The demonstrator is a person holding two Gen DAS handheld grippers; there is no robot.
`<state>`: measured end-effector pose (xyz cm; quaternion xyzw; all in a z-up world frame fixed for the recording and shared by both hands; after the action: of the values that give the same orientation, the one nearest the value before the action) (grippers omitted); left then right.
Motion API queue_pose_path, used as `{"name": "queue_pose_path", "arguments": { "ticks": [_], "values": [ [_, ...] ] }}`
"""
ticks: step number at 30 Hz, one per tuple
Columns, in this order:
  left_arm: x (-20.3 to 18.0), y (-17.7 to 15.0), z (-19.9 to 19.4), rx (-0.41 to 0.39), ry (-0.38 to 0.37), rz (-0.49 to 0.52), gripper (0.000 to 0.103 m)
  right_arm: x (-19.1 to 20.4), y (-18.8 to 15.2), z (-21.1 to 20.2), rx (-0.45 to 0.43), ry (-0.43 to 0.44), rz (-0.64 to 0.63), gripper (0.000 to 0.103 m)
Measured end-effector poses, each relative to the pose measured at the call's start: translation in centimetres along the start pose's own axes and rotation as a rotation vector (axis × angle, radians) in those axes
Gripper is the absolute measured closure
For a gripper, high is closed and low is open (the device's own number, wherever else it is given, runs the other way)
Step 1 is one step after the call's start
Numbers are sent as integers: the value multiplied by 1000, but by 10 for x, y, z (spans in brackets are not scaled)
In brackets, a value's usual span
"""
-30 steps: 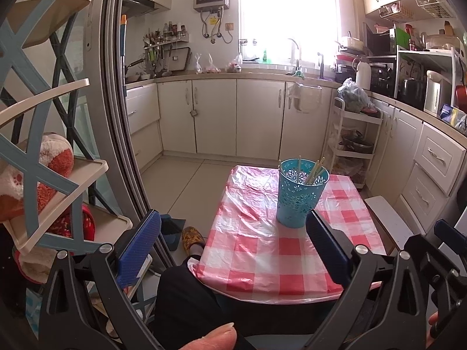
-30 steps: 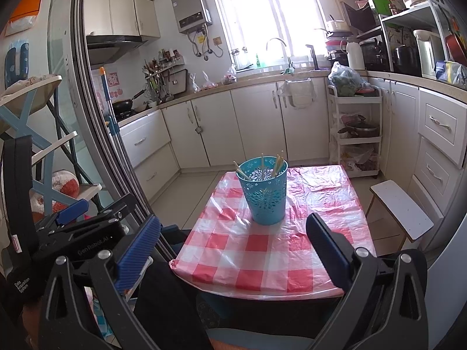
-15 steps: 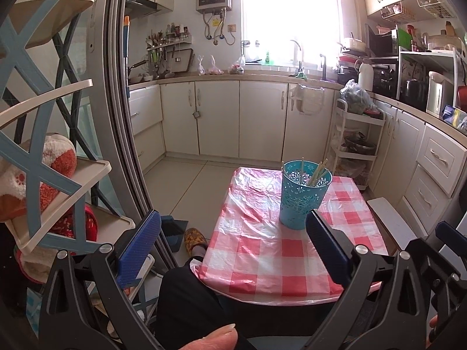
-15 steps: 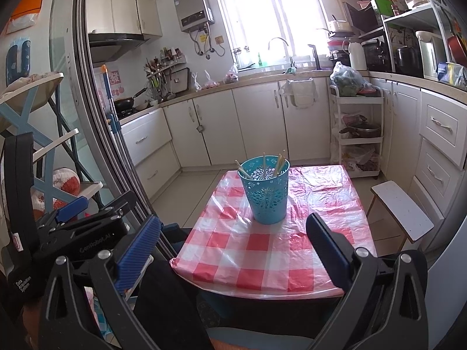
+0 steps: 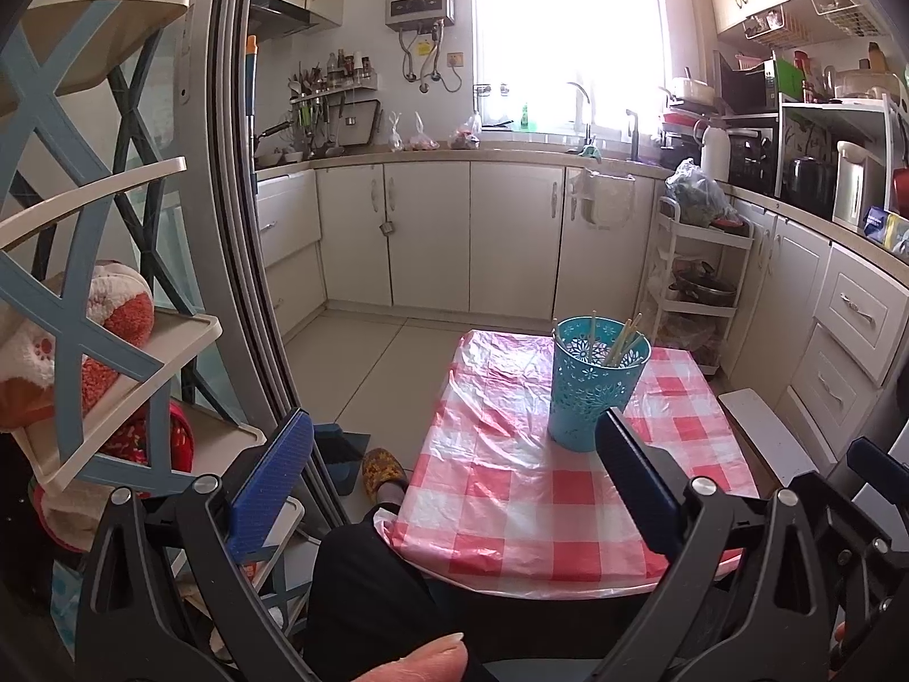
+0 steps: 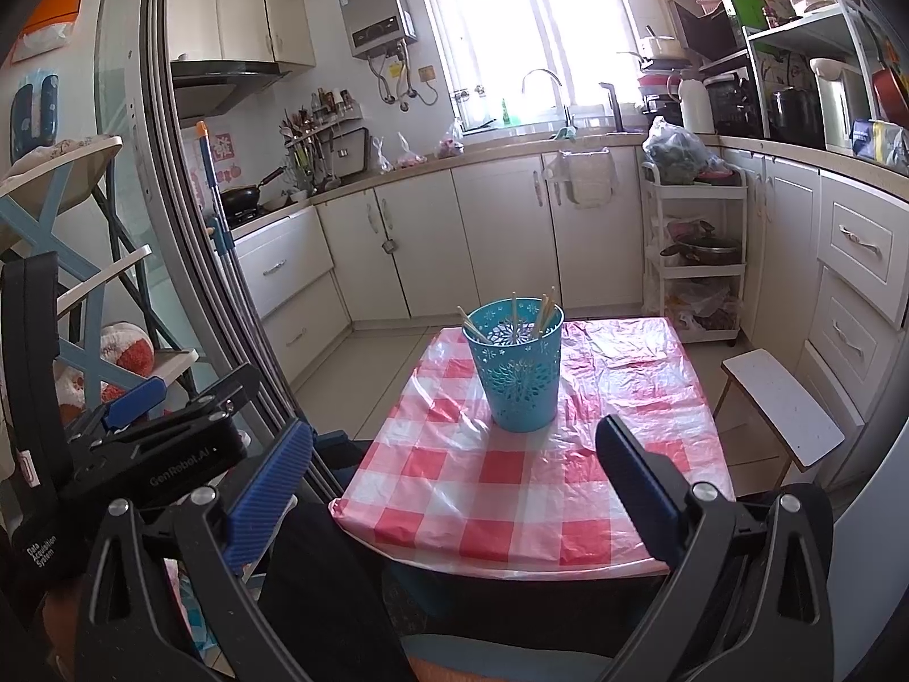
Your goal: Organize utensils
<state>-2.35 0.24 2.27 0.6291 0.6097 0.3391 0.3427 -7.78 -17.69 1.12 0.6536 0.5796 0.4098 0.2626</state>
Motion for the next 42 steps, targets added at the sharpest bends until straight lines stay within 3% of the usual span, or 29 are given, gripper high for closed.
{"name": "queue_pose_path", "arguments": {
  "ticks": [42],
  "values": [
    [-2, -3, 0, -12, 15, 17, 7, -1, -2, 1, 1, -1, -4, 7]
  ]
}}
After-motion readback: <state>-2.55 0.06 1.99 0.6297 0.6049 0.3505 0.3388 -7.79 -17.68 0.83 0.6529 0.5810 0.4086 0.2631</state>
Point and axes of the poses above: each gripper's, at about its wrist camera, not at the fingertips, and z roughly the way its jaws point, x to its left, y to its top, the point moved 1 cm from there along z, roughly the way its jaws point, and after that the axes turned 5 degrees about x, right-handed, at the moved point
